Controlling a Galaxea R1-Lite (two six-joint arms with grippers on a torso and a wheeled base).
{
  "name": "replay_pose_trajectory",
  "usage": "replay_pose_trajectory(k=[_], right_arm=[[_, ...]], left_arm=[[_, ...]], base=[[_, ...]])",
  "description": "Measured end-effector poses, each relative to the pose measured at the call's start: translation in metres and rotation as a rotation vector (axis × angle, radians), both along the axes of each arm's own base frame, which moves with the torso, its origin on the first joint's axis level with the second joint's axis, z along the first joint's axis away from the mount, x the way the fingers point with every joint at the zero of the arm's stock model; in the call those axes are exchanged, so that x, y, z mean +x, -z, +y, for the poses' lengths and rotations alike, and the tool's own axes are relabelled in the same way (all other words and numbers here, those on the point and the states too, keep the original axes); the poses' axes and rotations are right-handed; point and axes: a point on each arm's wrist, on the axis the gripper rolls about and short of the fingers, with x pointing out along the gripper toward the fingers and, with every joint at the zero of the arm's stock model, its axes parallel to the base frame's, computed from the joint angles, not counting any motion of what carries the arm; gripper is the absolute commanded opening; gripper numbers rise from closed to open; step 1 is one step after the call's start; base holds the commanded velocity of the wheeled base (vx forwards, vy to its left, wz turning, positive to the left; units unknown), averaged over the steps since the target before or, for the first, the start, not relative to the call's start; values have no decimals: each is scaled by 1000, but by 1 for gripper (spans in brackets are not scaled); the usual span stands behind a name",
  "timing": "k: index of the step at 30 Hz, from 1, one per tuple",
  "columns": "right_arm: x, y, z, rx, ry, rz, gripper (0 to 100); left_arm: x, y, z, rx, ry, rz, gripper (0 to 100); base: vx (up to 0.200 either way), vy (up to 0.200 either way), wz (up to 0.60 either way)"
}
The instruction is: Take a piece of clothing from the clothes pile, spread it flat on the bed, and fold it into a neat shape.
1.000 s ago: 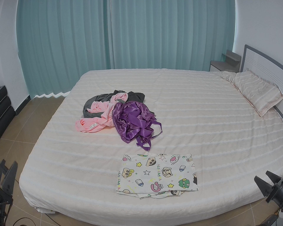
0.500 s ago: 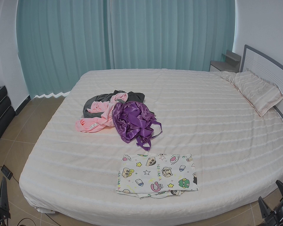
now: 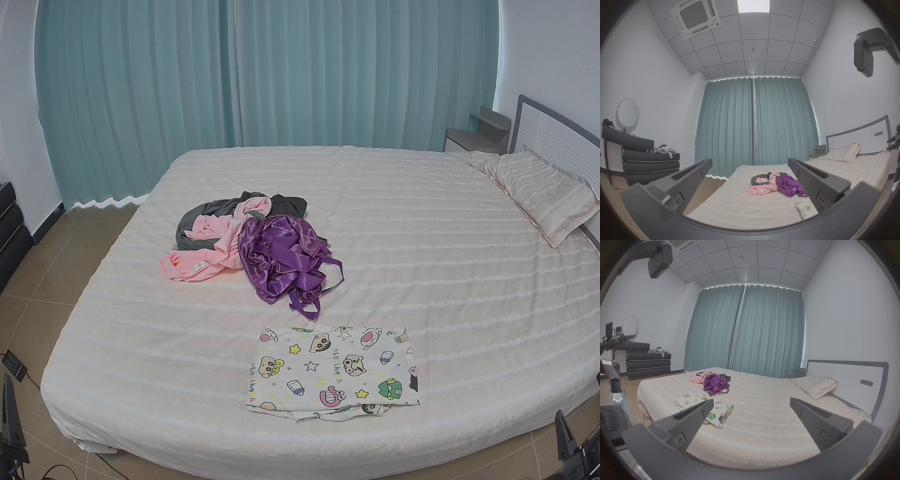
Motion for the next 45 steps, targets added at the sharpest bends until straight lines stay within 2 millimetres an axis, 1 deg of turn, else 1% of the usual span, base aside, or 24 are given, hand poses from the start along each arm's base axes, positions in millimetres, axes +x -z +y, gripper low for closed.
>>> replay_pose_trajectory(k=[2, 6, 9, 11, 14, 16, 20, 28, 39, 45], right_arm=[[0, 0, 0, 17, -1, 0, 100], [0, 2, 0, 99, -2, 23, 100], [0, 3, 0, 137, 2, 39, 100], [0, 4, 0, 175, 7, 53, 100], [0, 5, -1, 225, 26, 58, 100], [0, 5, -2, 230, 60, 54, 100], [0, 5, -3, 184, 131, 52, 100], [0, 6, -3, 174, 108, 60, 100], [0, 6, -2, 174, 96, 60, 100], [0, 6, -2, 175, 98, 60, 100]], left_arm=[[2, 5, 0, 3, -2, 36, 100], [7, 21, 0, 6, -3, 182, 100], [8, 25, 0, 2, -2, 227, 100], [9, 33, 0, -20, 4, 300, 100], [9, 39, 0, -79, 28, 353, 100], [10, 41, 0, -87, 40, 367, 100], [10, 42, -1, -49, 50, 382, 100], [10, 42, -1, -36, 58, 389, 100], [11, 42, -2, -12, 144, 406, 100], [10, 43, -2, -20, 131, 402, 100]], base=[[0, 0, 0], [0, 0, 0], [0, 0, 0], [0, 0, 0], [0, 0, 0], [0, 0, 0], [0, 0, 0], [0, 0, 0], [0, 0, 0], [0, 0, 0]])
